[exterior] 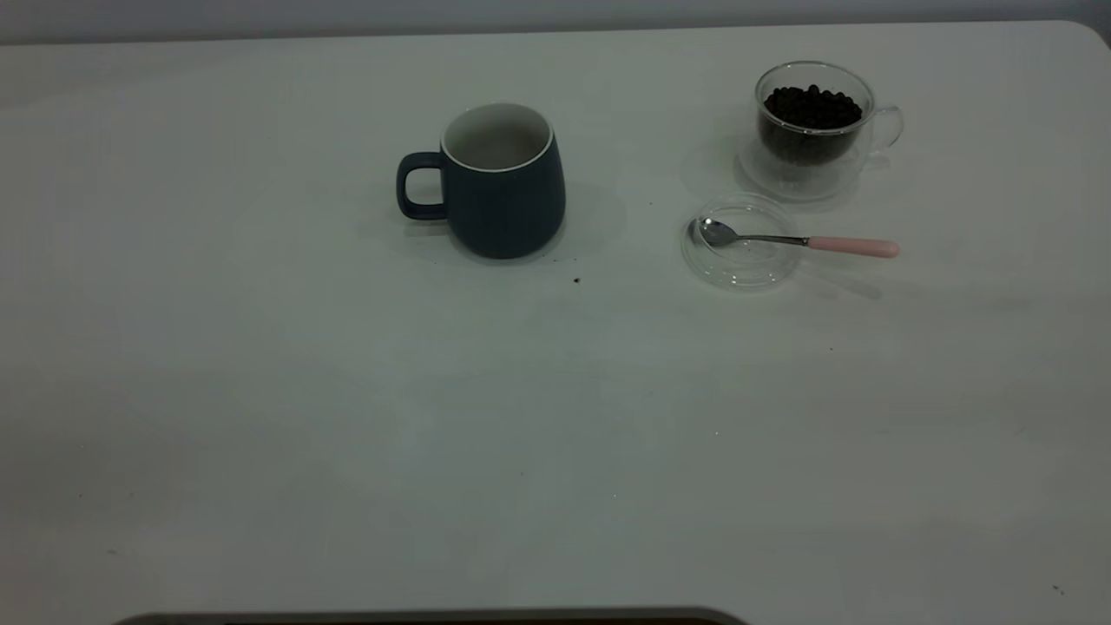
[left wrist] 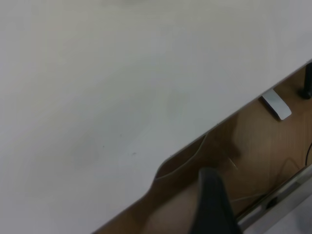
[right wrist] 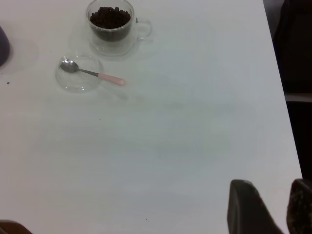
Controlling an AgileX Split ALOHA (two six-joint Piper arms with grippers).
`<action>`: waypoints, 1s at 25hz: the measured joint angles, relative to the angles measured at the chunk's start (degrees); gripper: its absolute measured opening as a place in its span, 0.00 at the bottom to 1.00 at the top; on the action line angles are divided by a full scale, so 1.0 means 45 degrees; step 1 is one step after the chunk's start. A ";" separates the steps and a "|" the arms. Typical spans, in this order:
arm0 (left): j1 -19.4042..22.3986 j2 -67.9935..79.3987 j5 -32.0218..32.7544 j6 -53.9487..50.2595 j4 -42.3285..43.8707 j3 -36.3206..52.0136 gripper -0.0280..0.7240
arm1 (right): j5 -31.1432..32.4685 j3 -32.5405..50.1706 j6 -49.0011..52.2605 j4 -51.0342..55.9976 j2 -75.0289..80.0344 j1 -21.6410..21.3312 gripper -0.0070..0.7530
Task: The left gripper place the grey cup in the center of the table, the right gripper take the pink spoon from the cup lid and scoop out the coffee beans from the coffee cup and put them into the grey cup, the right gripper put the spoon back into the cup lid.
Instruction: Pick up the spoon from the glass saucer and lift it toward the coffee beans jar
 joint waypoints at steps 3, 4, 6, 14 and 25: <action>0.0000 0.0000 -0.0013 0.0012 0.0000 0.0000 0.79 | 0.0000 0.0000 0.0000 0.0000 0.0000 0.0000 0.32; 0.0000 0.0000 -0.0013 0.0012 0.0000 0.0000 0.79 | 0.0000 0.0000 0.0000 0.0000 0.0000 0.0000 0.32; 0.0000 0.0000 -0.0013 0.0024 0.0000 0.0000 0.79 | 0.0000 0.0000 0.0000 0.0000 0.0000 0.0000 0.32; 0.2722 -0.0270 -0.0013 0.0024 -0.0131 0.0000 0.79 | 0.0000 0.0000 0.0000 0.0000 0.0000 0.0000 0.32; 0.4838 -0.1770 -0.0013 0.0024 -0.0156 0.0000 0.79 | 0.0000 0.0000 0.0000 0.0000 0.0000 0.0000 0.32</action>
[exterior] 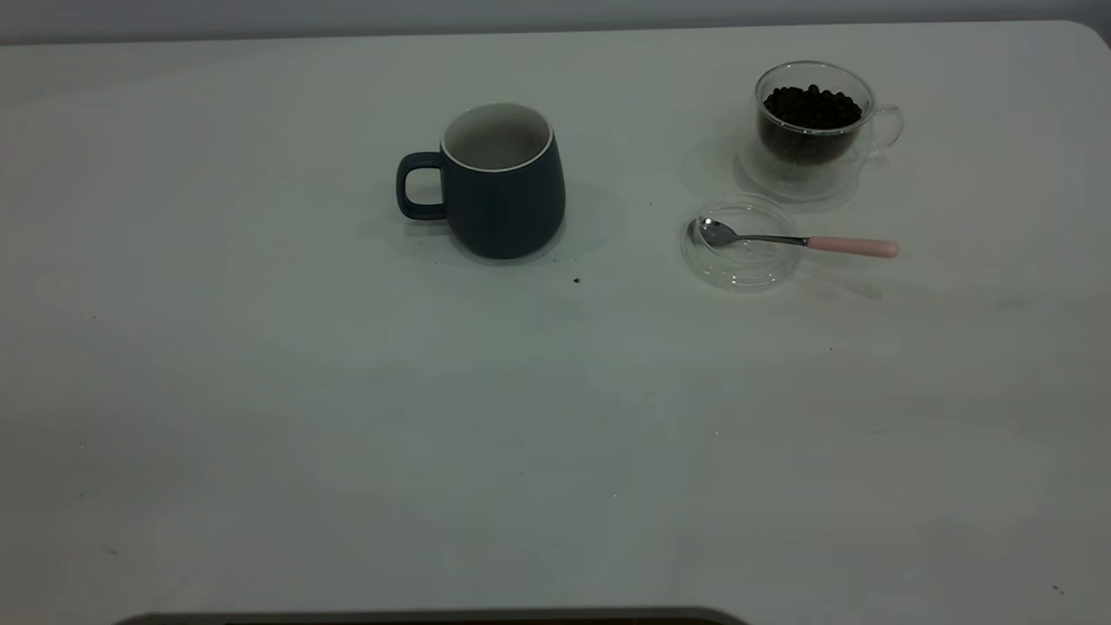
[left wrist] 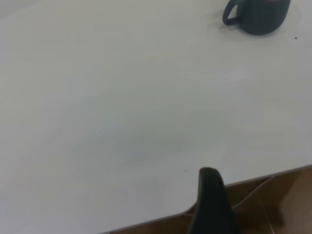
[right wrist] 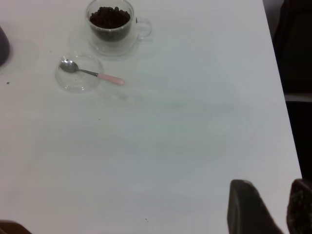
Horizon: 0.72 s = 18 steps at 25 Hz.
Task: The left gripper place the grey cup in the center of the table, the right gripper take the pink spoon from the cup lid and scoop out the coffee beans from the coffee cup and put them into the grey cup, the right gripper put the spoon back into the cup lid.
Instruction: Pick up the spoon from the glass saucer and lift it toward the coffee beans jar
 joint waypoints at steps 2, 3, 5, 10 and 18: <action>0.0000 0.0000 0.0000 0.0000 0.0000 0.0000 0.79 | 0.0000 0.0000 0.0000 0.0000 0.0000 0.0000 0.32; 0.0000 0.0000 0.0000 0.0000 0.0000 0.0000 0.79 | 0.0000 0.0000 0.0000 0.0000 0.0000 0.0000 0.32; 0.0000 0.0000 0.0000 0.0057 0.0000 0.0000 0.79 | 0.0000 0.0000 0.0000 0.0000 0.0000 0.0000 0.32; 0.0000 0.0000 0.0000 -0.0291 0.0000 0.0000 0.79 | 0.0000 0.0000 0.0000 0.0000 0.0000 0.0000 0.32; 0.0000 0.0000 0.0000 -0.1866 0.0849 0.0025 0.79 | 0.0000 0.0000 0.0000 0.0000 0.0000 0.0000 0.32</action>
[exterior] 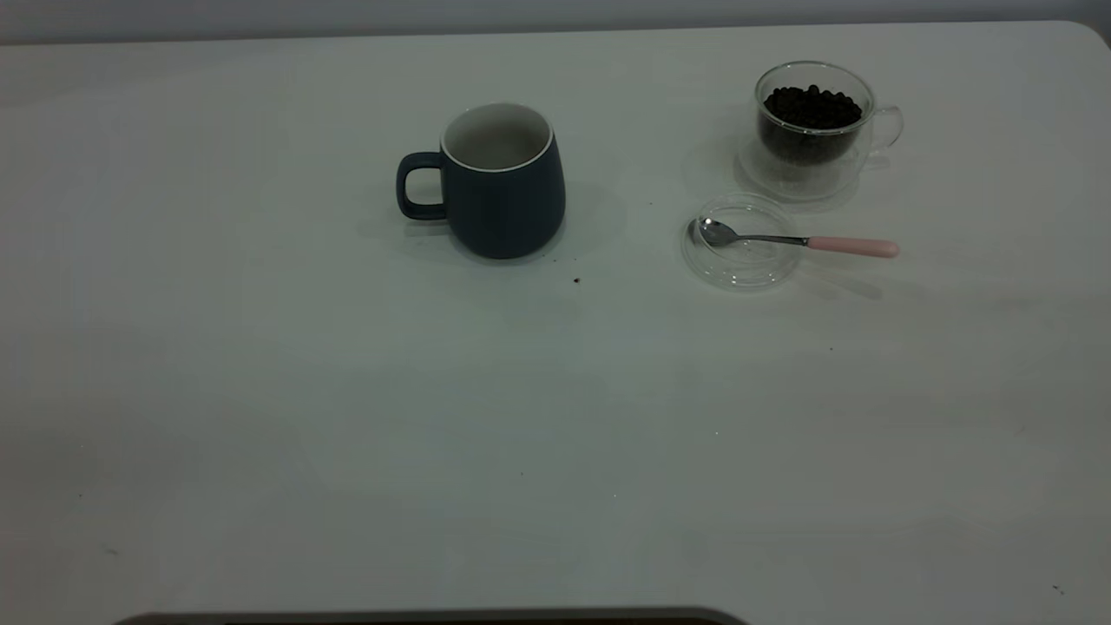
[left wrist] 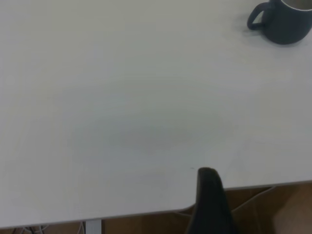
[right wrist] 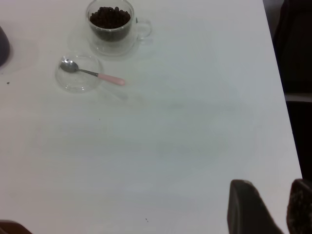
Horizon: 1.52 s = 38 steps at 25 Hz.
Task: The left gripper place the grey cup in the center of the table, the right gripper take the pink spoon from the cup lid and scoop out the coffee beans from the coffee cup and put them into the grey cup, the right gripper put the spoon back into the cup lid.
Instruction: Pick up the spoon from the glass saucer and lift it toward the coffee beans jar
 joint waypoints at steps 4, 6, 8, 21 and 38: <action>0.0000 0.0000 0.0000 -0.0041 0.0015 0.0000 0.79 | 0.0000 0.0000 0.0000 0.0000 0.0000 0.0000 0.32; 0.0000 0.0000 0.0000 -0.0041 0.0015 0.0000 0.79 | 0.0000 0.0000 0.0000 0.0000 0.0000 0.0000 0.32; 0.0000 0.0000 0.0000 -0.0041 0.0015 0.0000 0.79 | 0.0000 0.0000 0.0000 0.0000 0.0000 0.0000 0.32; 0.0000 0.0000 0.0000 -0.0050 0.0015 0.0000 0.79 | 0.0000 0.0000 0.0000 0.0146 0.0000 0.0000 0.32; 0.0000 0.0000 0.0000 -0.0050 0.0015 0.0000 0.79 | -0.2013 -0.1739 0.1914 0.0400 0.4099 0.0000 0.69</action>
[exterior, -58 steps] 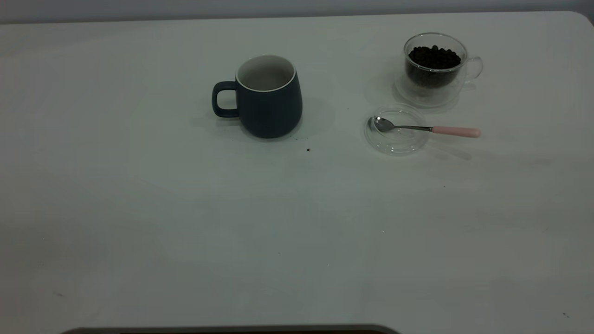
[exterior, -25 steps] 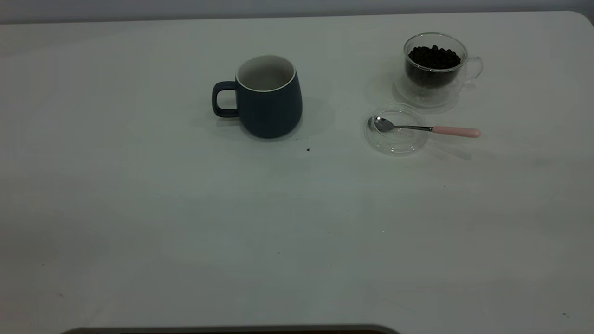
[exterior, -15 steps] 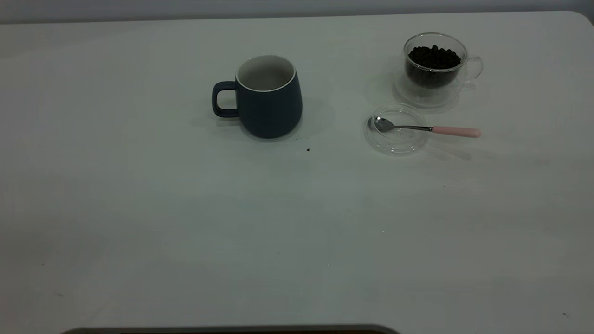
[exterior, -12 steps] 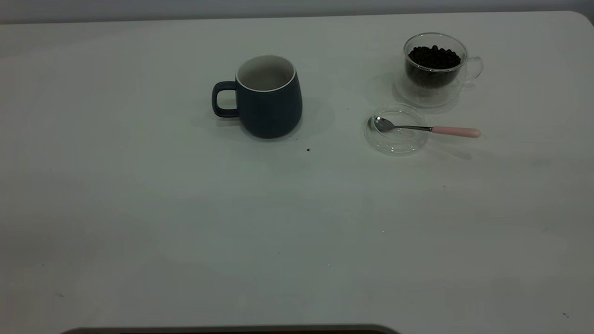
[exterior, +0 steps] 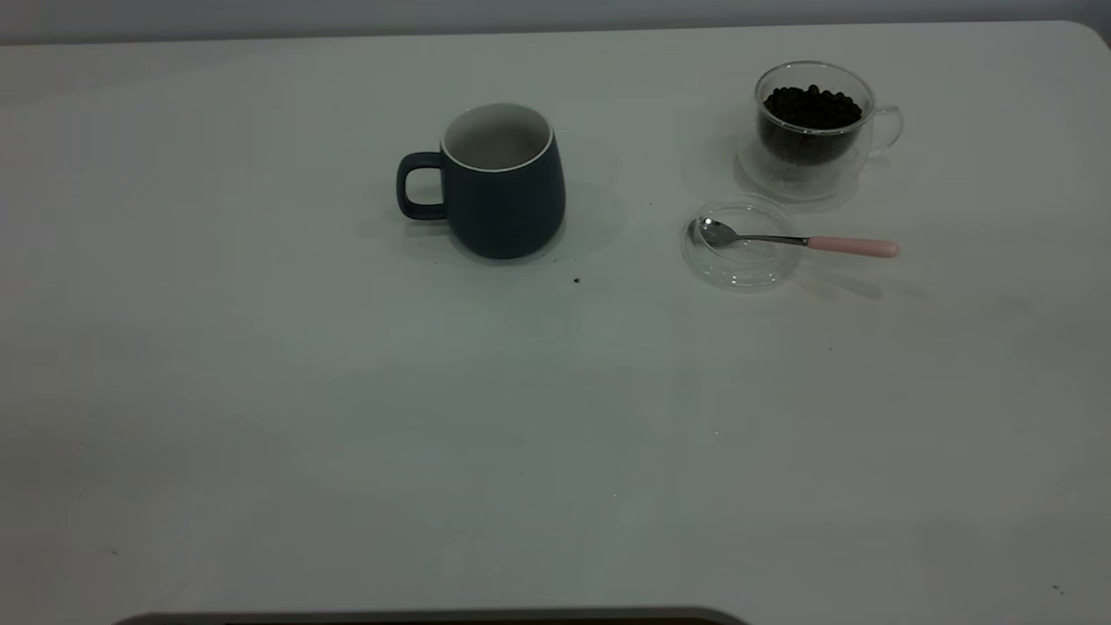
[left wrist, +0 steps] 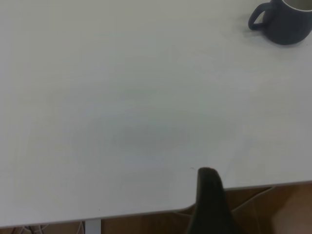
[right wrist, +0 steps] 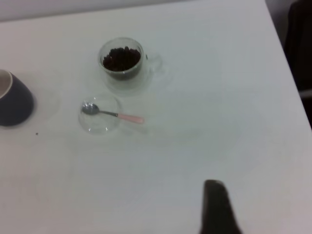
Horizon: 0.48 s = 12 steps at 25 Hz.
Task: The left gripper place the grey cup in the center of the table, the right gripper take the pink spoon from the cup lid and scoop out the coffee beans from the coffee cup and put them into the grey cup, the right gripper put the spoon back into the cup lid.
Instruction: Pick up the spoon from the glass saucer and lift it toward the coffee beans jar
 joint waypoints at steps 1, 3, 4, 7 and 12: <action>0.0000 0.0000 0.0000 0.0000 0.0000 0.0000 0.79 | -0.0231 -0.0194 0.0028 0.0029 0.0732 0.0000 0.73; 0.0000 0.0000 0.0000 0.0000 0.0000 0.0000 0.79 | -0.0883 -0.0627 0.0040 0.0363 0.2610 0.0000 0.80; 0.0000 0.0000 0.0000 0.0000 0.0000 0.0000 0.79 | -0.1241 -0.0823 0.0012 0.0638 0.3416 0.0000 0.82; 0.0000 0.0000 0.0000 0.0000 0.0000 0.0000 0.79 | -0.2150 -0.1617 -0.0720 0.1753 0.6273 0.0000 0.84; 0.0000 0.0000 0.0000 0.0000 0.0000 0.0000 0.79 | -0.2976 -0.2746 -0.2438 0.3743 1.0009 0.0000 0.85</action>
